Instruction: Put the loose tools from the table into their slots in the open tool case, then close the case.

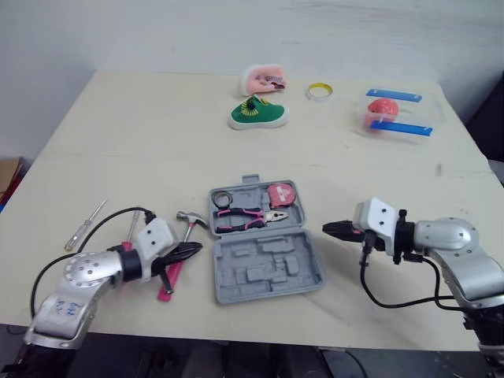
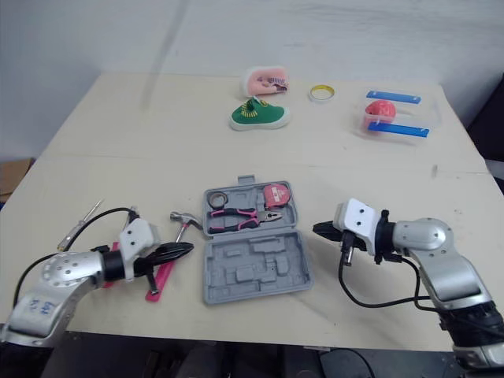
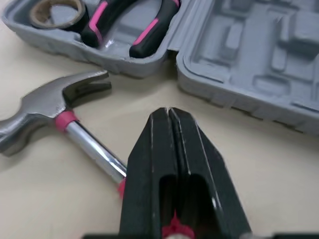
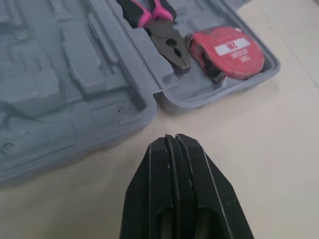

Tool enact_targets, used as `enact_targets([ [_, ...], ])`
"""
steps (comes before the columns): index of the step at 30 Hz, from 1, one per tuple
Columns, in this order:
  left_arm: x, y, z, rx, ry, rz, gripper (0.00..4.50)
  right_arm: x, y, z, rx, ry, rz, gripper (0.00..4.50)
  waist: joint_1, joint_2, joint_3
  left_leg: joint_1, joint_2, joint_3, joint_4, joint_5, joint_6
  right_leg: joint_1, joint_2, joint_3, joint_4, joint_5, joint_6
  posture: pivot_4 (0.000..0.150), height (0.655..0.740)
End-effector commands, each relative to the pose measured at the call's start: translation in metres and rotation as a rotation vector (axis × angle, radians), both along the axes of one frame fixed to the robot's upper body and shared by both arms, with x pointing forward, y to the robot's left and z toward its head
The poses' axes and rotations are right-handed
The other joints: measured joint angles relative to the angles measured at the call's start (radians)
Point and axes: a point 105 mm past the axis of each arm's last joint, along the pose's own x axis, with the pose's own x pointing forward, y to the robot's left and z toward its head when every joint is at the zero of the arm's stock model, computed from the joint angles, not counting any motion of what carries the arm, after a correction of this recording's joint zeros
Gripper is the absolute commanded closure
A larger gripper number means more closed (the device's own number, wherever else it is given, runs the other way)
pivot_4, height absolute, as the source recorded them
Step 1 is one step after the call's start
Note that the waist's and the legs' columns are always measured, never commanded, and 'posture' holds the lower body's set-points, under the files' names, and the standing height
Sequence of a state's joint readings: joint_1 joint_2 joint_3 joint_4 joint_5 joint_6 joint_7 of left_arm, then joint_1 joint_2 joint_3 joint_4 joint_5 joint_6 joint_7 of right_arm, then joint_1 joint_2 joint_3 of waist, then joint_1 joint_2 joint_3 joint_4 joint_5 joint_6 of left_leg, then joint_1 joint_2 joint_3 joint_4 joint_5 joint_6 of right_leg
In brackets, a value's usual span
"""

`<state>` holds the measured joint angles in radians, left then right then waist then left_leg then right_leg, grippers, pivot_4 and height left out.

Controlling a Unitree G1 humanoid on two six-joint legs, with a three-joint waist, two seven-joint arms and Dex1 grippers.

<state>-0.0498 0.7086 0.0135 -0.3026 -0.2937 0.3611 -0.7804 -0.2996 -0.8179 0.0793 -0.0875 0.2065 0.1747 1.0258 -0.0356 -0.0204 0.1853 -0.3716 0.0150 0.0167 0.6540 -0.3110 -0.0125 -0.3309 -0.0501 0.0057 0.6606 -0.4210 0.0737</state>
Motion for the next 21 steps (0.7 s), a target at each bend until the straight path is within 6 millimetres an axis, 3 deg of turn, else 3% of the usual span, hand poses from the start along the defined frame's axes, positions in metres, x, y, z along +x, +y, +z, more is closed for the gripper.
enact_targets([
  [1,0.006,-0.008,0.003,0.009,-0.032,0.022,4.5,0.004,0.0,0.003,-0.024,-0.026,0.002,4.47,0.006,0.0,0.0,0.0,0.0,0.0,0.0,0.0,0.0,0.0,0.0,0.0,0.0,0.0,0.0,0.15,0.74],
  [13,0.015,-0.018,-0.004,0.002,-0.009,0.047,4.5,0.018,0.013,-0.015,-0.04,-0.005,0.001,4.47,0.007,0.0,0.0,0.0,0.0,0.0,0.002,0.0,0.0,0.0,0.0,0.0,0.001,0.0,0.0,0.15,0.74],
  [21,0.026,-0.025,-0.004,-0.023,-0.019,0.064,4.5,0.018,0.024,-0.013,0.001,-0.008,0.035,4.47,0.008,0.0,0.0,-0.001,0.0,-0.001,0.003,0.0,0.0,0.001,0.0,-0.001,0.001,0.0,0.0,0.15,0.74],
])
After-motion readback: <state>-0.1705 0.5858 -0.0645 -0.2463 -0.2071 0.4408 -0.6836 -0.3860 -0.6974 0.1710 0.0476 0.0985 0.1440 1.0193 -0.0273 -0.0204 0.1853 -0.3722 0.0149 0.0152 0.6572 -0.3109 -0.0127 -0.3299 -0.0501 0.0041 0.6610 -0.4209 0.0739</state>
